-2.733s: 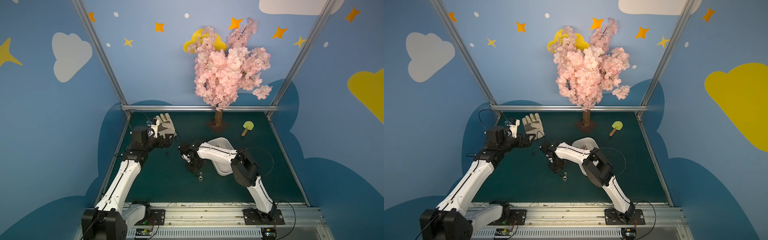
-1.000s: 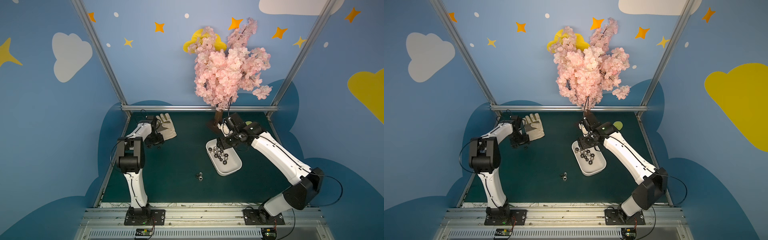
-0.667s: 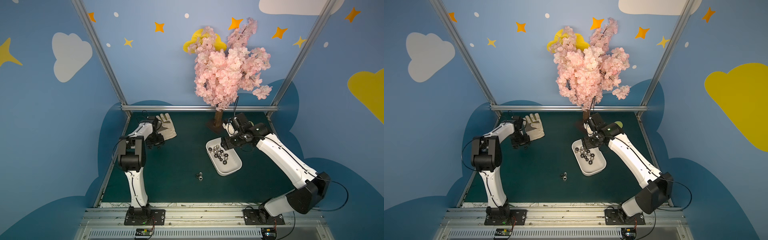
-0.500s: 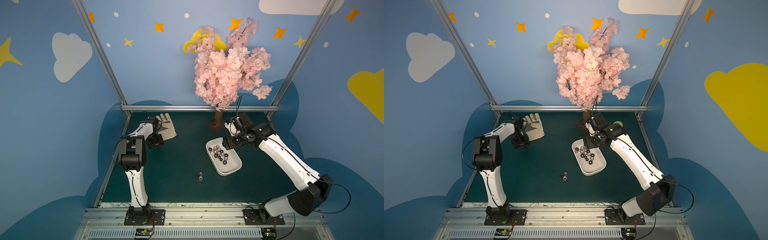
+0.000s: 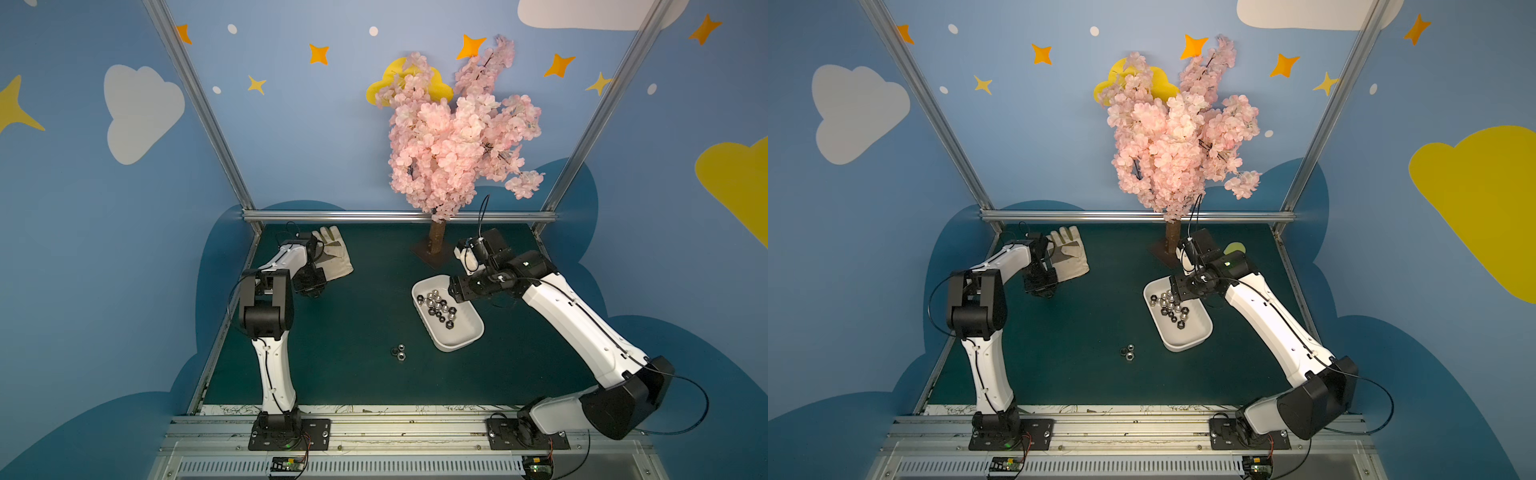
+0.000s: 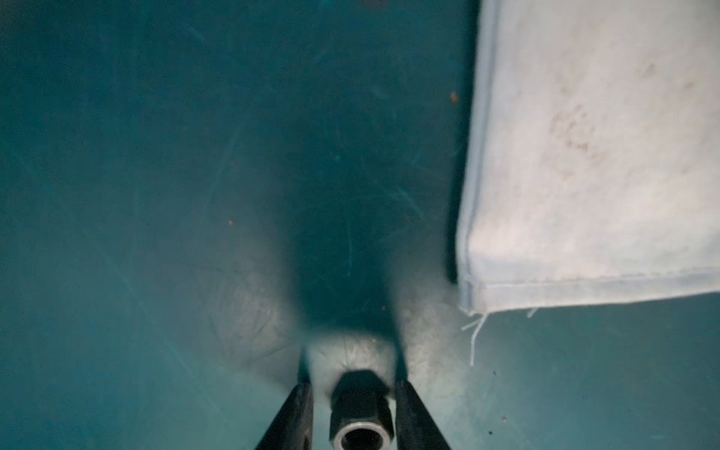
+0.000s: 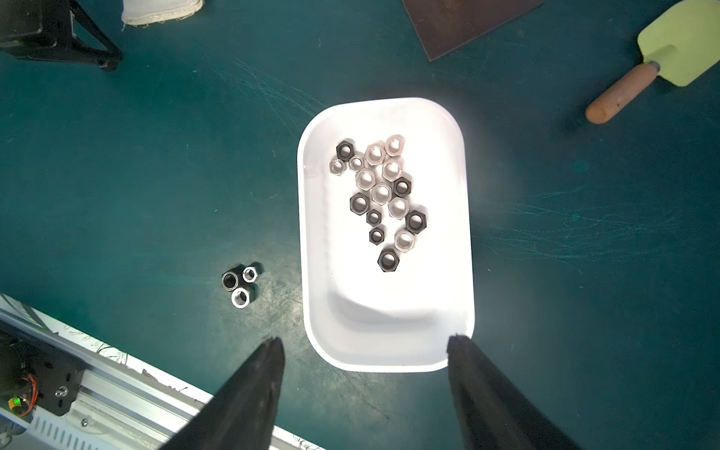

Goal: Put the nuts on the desktop into the storage box
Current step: Pick up the nut from the center of the board.

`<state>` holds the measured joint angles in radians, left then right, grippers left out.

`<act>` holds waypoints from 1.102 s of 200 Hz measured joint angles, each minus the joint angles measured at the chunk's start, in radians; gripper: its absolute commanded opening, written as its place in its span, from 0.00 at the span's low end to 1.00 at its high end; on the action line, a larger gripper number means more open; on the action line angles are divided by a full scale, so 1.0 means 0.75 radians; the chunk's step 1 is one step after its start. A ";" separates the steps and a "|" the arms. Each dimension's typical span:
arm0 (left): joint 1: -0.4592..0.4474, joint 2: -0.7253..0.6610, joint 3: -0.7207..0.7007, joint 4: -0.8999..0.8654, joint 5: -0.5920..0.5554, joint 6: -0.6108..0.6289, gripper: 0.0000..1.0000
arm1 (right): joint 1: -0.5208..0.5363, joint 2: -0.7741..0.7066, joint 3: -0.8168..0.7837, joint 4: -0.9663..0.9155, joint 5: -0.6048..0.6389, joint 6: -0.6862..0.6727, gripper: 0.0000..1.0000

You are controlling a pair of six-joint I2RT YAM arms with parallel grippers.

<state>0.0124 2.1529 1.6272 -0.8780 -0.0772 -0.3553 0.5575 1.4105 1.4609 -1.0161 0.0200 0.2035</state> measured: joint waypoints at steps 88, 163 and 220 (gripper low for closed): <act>-0.017 -0.011 -0.020 -0.004 -0.007 0.012 0.19 | -0.009 -0.107 -0.090 0.053 0.008 0.009 0.75; -0.059 -0.018 -0.010 -0.058 0.014 0.019 0.03 | -0.015 -0.113 -0.090 0.056 0.014 0.009 0.75; -0.379 -0.034 0.326 -0.191 0.138 0.030 0.03 | -0.038 -0.204 -0.090 0.061 0.070 0.020 0.77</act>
<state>-0.2718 2.1277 1.8717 -1.0210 0.0265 -0.3328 0.5293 1.2572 1.3937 -0.9703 0.0727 0.2188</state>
